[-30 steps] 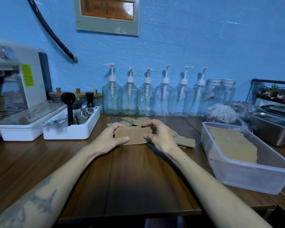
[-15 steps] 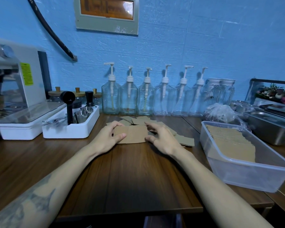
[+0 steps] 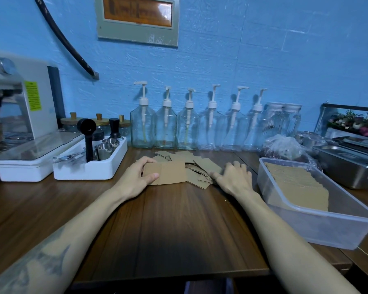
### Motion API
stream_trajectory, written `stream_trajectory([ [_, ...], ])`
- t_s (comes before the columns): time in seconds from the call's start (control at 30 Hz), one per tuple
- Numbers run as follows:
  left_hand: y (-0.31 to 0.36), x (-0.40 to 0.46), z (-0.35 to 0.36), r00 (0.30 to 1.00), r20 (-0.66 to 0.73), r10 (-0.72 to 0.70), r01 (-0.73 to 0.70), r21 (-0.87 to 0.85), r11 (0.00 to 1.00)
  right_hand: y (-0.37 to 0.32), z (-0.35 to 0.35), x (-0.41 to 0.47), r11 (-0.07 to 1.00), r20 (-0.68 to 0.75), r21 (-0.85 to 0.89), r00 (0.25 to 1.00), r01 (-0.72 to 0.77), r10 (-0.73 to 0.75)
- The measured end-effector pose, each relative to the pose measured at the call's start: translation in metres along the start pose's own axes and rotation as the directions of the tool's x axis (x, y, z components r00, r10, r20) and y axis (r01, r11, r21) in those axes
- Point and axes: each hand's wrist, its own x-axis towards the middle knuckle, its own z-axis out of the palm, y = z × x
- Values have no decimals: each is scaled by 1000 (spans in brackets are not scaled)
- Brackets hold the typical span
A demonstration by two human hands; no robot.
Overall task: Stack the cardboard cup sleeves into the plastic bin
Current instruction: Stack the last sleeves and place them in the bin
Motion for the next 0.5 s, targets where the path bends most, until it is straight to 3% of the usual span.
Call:
stream_trajectory([
  [0.1,-1,1,1,1000,28,-5,5,-15,1000,2,3,4,999,48,46,998,-29,27],
  [0.3,-5,4,2,1000,22,-15,16,-24,1000,2,1,7,969,-18,249,1000,10,-5],
  [0.5,-8,5,1,1000,6,-19,19,-4,1000,2,-7,4,838,-162,546,982,10,94],
])
